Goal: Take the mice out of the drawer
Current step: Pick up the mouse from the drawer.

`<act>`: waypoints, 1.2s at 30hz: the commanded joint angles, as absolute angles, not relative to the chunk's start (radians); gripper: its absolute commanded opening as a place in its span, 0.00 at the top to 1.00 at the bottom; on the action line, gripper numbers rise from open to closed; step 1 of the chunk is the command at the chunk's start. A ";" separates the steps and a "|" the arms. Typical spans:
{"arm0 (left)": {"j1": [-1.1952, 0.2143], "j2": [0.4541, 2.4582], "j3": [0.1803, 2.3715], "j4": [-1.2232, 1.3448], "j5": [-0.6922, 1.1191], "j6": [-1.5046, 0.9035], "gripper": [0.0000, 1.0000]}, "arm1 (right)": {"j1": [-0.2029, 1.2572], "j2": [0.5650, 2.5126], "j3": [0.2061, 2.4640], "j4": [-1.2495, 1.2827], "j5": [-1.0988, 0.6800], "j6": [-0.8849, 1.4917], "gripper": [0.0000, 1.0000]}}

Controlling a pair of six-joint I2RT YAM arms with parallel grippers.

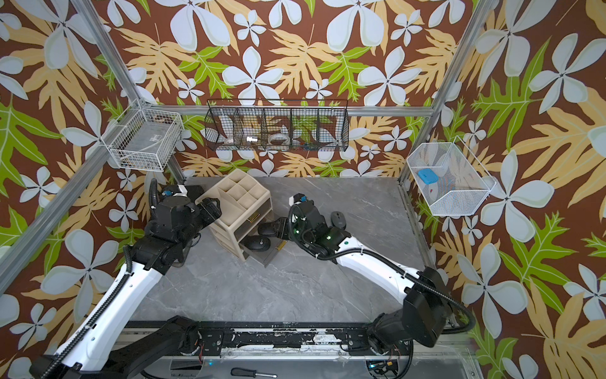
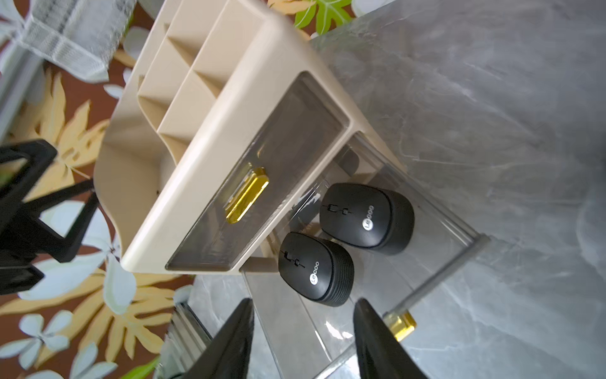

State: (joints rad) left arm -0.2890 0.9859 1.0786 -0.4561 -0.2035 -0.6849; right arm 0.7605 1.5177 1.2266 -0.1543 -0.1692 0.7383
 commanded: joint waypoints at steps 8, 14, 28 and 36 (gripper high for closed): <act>-0.288 0.878 0.968 -0.484 -0.026 -0.636 0.19 | 0.761 1.700 1.391 -0.314 -0.268 0.146 0.42; -0.288 0.845 0.943 -0.469 0.002 -0.644 0.18 | 0.765 1.742 1.411 -0.307 -0.304 -0.008 0.37; -0.288 0.817 0.931 -0.464 -0.044 -0.662 0.16 | 0.781 1.816 1.463 -0.411 -0.302 -0.275 0.32; -0.288 0.823 0.932 -0.460 -0.048 -0.663 0.16 | 0.787 1.859 1.501 -0.453 -0.343 -0.369 0.22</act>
State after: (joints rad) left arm -0.2890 0.8207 0.9279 -0.4816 -0.0376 -0.6575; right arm 0.7841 1.8538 1.4906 -0.4271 -0.3153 -0.3119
